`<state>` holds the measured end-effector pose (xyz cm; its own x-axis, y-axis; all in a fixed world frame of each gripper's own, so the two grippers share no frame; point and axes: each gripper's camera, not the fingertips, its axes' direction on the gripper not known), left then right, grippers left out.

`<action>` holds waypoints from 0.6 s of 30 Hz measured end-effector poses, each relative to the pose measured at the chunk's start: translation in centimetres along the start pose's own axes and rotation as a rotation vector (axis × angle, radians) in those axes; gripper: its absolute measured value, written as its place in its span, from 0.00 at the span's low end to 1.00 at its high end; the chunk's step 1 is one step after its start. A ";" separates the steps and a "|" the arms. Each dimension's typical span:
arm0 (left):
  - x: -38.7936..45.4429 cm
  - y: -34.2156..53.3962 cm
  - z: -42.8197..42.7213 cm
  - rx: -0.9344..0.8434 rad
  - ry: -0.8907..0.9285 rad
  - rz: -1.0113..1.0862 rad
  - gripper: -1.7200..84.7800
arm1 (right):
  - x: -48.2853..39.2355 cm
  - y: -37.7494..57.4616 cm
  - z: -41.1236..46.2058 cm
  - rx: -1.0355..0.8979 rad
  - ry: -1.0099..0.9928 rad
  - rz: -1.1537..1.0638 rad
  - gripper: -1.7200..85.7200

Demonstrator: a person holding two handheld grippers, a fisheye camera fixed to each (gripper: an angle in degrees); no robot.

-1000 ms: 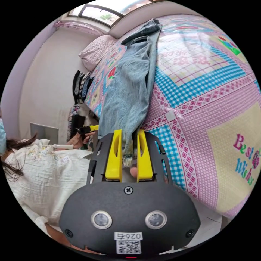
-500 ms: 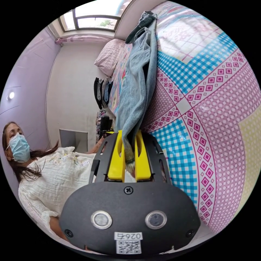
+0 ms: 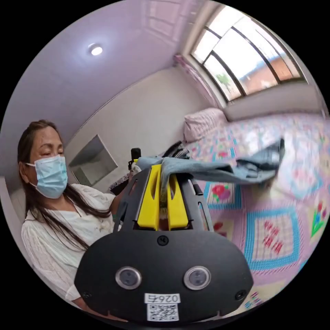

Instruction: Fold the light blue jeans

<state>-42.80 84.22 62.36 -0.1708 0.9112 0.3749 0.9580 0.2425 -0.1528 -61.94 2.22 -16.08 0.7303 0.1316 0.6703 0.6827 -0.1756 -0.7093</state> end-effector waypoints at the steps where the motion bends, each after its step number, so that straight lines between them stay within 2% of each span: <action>1: 2.2 -1.4 -0.9 0.018 -0.006 0.046 0.02 | -4.7 -3.1 0.0 0.022 0.021 -0.105 0.01; 2: 6.9 -3.8 -2.9 0.059 -0.015 0.141 0.02 | -7.4 -4.5 0.1 0.034 0.032 -0.158 0.01; 4: 14.6 -6.6 -6.4 0.128 -0.010 0.263 0.02 | -19.3 -9.4 0.8 0.075 0.065 -0.357 0.01; 5: 20.1 -7.9 -8.9 0.181 -0.006 0.326 0.02 | -22.5 -10.3 1.2 0.087 0.073 -0.407 0.01; 7: 28.6 -9.4 -12.8 0.254 -0.025 0.400 0.02 | -35.5 -13.2 3.0 0.133 0.119 -0.584 0.01; 9: 40.0 -11.0 -17.3 0.330 -0.116 0.480 0.02 | -45.1 -14.8 5.2 0.159 0.190 -0.706 0.01; 10: 42.7 -11.2 -18.3 0.350 -0.150 0.496 0.02 | -51.0 -15.7 6.7 0.175 0.237 -0.767 0.01; 12: 52.4 -12.1 -21.6 0.431 -0.272 0.528 0.02 | -58.7 -17.0 9.1 0.184 0.280 -0.822 0.01; 16: 63.5 -13.2 -24.6 0.508 -0.428 0.502 0.02 | -71.5 -18.6 14.0 0.201 0.297 -0.833 0.01; 18: 68.5 -13.3 -24.9 0.526 -0.515 0.481 0.02 | -74.9 -18.6 16.0 0.204 0.312 -0.810 0.01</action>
<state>-61.55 135.13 112.90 0.0198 0.9602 -0.2785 0.7446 -0.2000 -0.6369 -128.91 11.27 -56.60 0.0022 -0.1370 0.9906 0.9993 0.0369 0.0029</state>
